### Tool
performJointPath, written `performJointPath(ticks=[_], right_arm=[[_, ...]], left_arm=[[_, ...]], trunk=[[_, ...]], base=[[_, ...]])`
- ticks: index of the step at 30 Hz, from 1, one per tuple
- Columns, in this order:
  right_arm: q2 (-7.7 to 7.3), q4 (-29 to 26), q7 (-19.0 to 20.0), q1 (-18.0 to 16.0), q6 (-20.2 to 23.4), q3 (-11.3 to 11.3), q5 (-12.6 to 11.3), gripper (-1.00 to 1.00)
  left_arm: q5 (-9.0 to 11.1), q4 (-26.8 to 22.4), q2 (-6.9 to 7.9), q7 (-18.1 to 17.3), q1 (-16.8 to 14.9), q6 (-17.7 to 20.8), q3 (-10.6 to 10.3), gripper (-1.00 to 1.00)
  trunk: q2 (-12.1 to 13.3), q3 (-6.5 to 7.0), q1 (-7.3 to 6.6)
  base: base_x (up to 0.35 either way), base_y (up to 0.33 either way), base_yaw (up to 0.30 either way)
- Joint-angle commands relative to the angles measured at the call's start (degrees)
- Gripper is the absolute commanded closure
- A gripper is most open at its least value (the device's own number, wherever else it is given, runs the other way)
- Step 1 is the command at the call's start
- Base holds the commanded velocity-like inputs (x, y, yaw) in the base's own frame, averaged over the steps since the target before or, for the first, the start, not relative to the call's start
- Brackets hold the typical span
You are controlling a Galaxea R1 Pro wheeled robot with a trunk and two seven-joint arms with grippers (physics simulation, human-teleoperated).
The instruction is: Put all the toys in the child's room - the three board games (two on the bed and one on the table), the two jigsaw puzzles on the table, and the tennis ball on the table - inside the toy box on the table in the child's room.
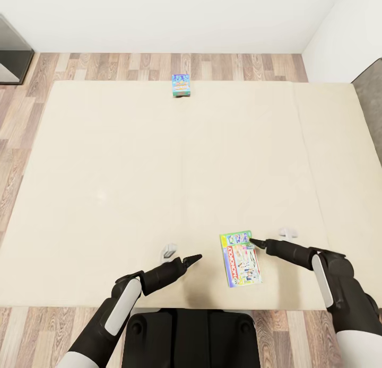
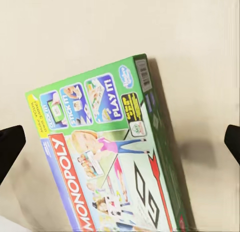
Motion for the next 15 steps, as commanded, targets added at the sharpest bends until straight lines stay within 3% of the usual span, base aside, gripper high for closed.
performJointPath(ticks=[1, 15], right_arm=[[0.00, 0.0, -0.1, 0.0, 0.5, -0.1, -0.5, -1.00], [0.03, 0.3, 0.0, 1.2, 0.5, -0.4, 2.4, -1.00]], left_arm=[[0.3, 0.0, -0.02, 0.0, 0.0, 0.4, 0.1, -1.00], [0.3, 0.0, -0.02, 0.0, 0.0, 0.4, 0.1, -1.00]], trunk=[[0.0, -0.03, 0.02], [0.0, -0.03, 0.02]], base=[[0.000, 0.000, 0.000], [0.000, 0.000, 0.000]])
